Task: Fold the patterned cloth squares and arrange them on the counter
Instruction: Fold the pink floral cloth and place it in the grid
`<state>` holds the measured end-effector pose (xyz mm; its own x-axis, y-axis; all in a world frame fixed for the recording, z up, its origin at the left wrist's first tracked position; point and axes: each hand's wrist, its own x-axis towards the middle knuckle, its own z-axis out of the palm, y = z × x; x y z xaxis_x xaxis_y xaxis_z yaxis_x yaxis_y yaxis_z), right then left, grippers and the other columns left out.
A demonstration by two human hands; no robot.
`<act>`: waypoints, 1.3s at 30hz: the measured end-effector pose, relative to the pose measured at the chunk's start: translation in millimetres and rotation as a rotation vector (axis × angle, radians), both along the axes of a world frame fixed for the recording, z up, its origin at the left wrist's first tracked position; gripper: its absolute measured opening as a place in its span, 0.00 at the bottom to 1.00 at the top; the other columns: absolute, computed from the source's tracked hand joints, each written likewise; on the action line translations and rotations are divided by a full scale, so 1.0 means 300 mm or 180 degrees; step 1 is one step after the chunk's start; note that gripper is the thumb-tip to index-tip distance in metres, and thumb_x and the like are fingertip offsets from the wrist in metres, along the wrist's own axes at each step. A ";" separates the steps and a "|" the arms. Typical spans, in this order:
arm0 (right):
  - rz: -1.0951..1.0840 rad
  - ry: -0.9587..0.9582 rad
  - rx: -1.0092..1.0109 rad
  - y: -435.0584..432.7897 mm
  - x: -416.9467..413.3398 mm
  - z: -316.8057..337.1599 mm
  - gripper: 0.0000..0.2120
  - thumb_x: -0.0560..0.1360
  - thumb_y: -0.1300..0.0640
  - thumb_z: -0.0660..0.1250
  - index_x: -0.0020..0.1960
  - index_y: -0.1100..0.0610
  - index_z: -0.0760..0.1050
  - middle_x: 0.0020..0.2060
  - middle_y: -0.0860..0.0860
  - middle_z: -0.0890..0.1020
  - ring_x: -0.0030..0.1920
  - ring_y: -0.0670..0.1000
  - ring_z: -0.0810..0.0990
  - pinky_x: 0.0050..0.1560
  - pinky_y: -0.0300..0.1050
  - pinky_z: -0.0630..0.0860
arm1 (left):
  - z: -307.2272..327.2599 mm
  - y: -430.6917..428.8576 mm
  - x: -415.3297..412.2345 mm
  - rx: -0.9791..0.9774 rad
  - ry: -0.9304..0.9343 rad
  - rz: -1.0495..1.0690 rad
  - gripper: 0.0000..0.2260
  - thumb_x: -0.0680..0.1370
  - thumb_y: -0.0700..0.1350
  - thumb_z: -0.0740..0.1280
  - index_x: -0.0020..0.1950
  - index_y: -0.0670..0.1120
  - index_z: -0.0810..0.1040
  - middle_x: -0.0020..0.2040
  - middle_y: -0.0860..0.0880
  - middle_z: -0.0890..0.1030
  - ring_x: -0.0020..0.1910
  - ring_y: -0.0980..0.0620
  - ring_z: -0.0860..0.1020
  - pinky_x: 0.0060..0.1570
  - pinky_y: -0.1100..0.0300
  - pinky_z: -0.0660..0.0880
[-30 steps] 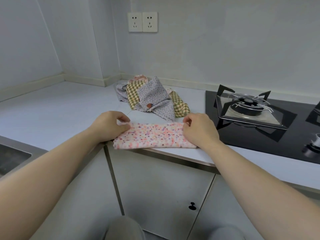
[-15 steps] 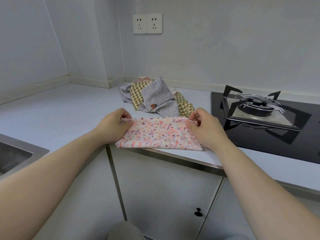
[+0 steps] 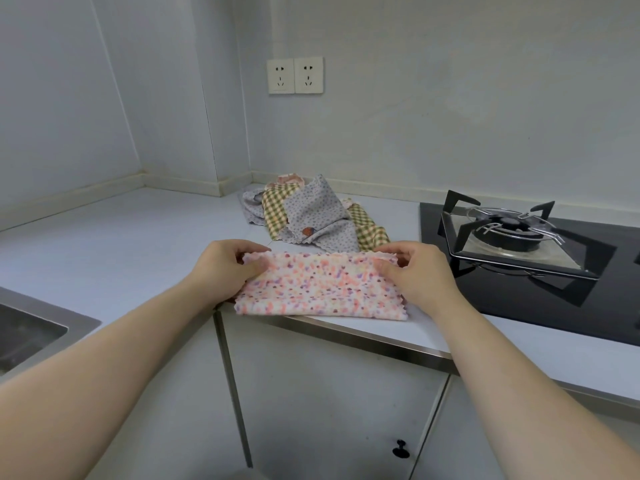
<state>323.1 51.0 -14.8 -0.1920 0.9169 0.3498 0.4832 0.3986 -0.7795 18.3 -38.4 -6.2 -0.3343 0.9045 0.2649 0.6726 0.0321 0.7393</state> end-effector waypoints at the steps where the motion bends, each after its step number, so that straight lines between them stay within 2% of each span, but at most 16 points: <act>1: -0.0020 0.0017 0.0012 0.002 0.000 -0.001 0.11 0.75 0.54 0.76 0.57 0.49 0.84 0.51 0.43 0.84 0.48 0.37 0.79 0.42 0.32 0.72 | 0.000 -0.002 0.002 0.0003 -0.0001 0.0010 0.10 0.78 0.50 0.72 0.59 0.54 0.83 0.54 0.53 0.82 0.44 0.62 0.79 0.33 0.74 0.71; 5: -0.0084 0.0000 0.0111 0.002 -0.002 -0.005 0.08 0.75 0.53 0.75 0.54 0.50 0.85 0.47 0.44 0.84 0.46 0.39 0.80 0.41 0.33 0.72 | -0.003 -0.009 0.007 0.0070 -0.0031 0.0094 0.09 0.78 0.50 0.73 0.58 0.54 0.84 0.51 0.54 0.82 0.44 0.62 0.79 0.34 0.73 0.72; 9: -0.0110 0.0020 0.0167 0.002 -0.001 -0.005 0.06 0.76 0.53 0.75 0.53 0.51 0.85 0.45 0.43 0.84 0.46 0.40 0.80 0.42 0.34 0.73 | -0.007 -0.010 0.009 0.0096 -0.0132 0.0199 0.06 0.77 0.50 0.74 0.53 0.53 0.83 0.47 0.52 0.83 0.43 0.55 0.82 0.38 0.63 0.77; 12: -0.0125 -0.0013 0.0200 0.004 0.001 -0.005 0.07 0.76 0.52 0.74 0.53 0.50 0.85 0.46 0.44 0.84 0.47 0.40 0.79 0.42 0.33 0.72 | -0.006 -0.008 0.012 0.0141 -0.0201 0.0253 0.04 0.77 0.49 0.74 0.51 0.53 0.82 0.45 0.52 0.83 0.41 0.54 0.82 0.36 0.63 0.75; 16: -0.0066 0.0065 0.0151 0.004 0.001 0.001 0.05 0.76 0.53 0.74 0.52 0.50 0.85 0.46 0.43 0.84 0.46 0.40 0.80 0.41 0.33 0.72 | -0.001 -0.010 0.016 0.0170 -0.0312 0.0269 0.05 0.79 0.49 0.71 0.53 0.51 0.83 0.46 0.52 0.84 0.42 0.53 0.83 0.36 0.63 0.76; 20: 0.0102 0.0275 -0.0061 -0.002 0.003 0.010 0.03 0.74 0.53 0.77 0.47 0.47 0.84 0.44 0.46 0.86 0.47 0.47 0.83 0.45 0.42 0.80 | 0.029 -0.019 0.016 0.0200 -0.0229 0.0278 0.05 0.80 0.50 0.70 0.53 0.53 0.84 0.48 0.51 0.83 0.46 0.50 0.82 0.41 0.56 0.80; 22: 0.0188 0.0409 -0.0232 -0.009 0.010 0.026 0.05 0.72 0.54 0.79 0.46 0.48 0.84 0.43 0.48 0.86 0.47 0.51 0.85 0.49 0.48 0.83 | 0.060 -0.032 0.011 0.0275 -0.0150 0.0299 0.04 0.79 0.49 0.71 0.52 0.53 0.85 0.46 0.51 0.83 0.44 0.51 0.81 0.39 0.59 0.77; 23: 0.0261 0.0432 -0.0313 -0.014 0.015 0.041 0.06 0.71 0.55 0.79 0.46 0.49 0.84 0.42 0.50 0.87 0.47 0.53 0.85 0.50 0.48 0.82 | 0.080 -0.039 0.009 0.0311 -0.0055 0.0302 0.04 0.79 0.49 0.71 0.51 0.52 0.85 0.44 0.51 0.83 0.41 0.52 0.80 0.37 0.60 0.74; 25: 0.0418 0.0458 -0.0441 -0.020 0.028 0.087 0.08 0.70 0.55 0.80 0.47 0.52 0.84 0.41 0.52 0.87 0.44 0.52 0.86 0.47 0.43 0.80 | 0.126 -0.050 0.006 0.0352 0.0015 0.0280 0.04 0.78 0.49 0.72 0.50 0.51 0.85 0.42 0.50 0.82 0.35 0.53 0.76 0.33 0.61 0.70; 27: 0.0547 0.0515 -0.0569 -0.031 0.039 0.149 0.11 0.68 0.54 0.80 0.49 0.55 0.84 0.42 0.53 0.87 0.36 0.49 0.83 0.39 0.36 0.75 | 0.175 -0.057 0.002 0.0327 -0.0268 0.0206 0.03 0.78 0.47 0.73 0.50 0.50 0.85 0.40 0.47 0.81 0.30 0.55 0.73 0.30 0.62 0.70; 29: 0.0752 0.0706 -0.0818 -0.042 0.054 0.208 0.16 0.66 0.54 0.80 0.51 0.59 0.84 0.42 0.58 0.86 0.28 0.48 0.71 0.29 0.35 0.66 | 0.224 -0.068 -0.005 0.0196 -0.0610 0.0057 0.04 0.78 0.45 0.73 0.50 0.46 0.84 0.37 0.46 0.81 0.25 0.56 0.71 0.26 0.63 0.69; 31: 0.0964 0.0786 -0.1006 -0.054 0.066 0.250 0.18 0.67 0.56 0.79 0.52 0.64 0.82 0.42 0.62 0.86 0.27 0.48 0.64 0.26 0.37 0.61 | 0.265 -0.083 -0.019 0.0034 -0.0802 -0.0119 0.05 0.79 0.44 0.73 0.52 0.44 0.83 0.35 0.44 0.81 0.25 0.53 0.72 0.25 0.61 0.69; 34: 0.1031 0.0548 -0.1064 -0.075 0.072 0.271 0.18 0.69 0.55 0.78 0.53 0.65 0.81 0.42 0.60 0.86 0.25 0.49 0.70 0.29 0.41 0.63 | 0.293 -0.105 -0.036 -0.0322 -0.0956 -0.0376 0.07 0.79 0.43 0.72 0.54 0.41 0.82 0.37 0.43 0.82 0.28 0.50 0.77 0.27 0.60 0.71; 39: 0.0927 0.0500 -0.1163 -0.089 0.082 0.270 0.21 0.65 0.53 0.80 0.51 0.65 0.82 0.37 0.57 0.85 0.24 0.50 0.75 0.22 0.37 0.60 | 0.312 -0.138 -0.018 -0.0676 -0.1464 -0.0680 0.09 0.81 0.40 0.68 0.58 0.36 0.78 0.38 0.38 0.84 0.35 0.47 0.84 0.29 0.63 0.78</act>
<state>347.8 24.2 66.3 -0.4295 0.9011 0.0606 0.2576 0.1866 -0.9481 12.8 -79.9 87.3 -0.1758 0.9825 -0.0610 0.2894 0.1108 0.9508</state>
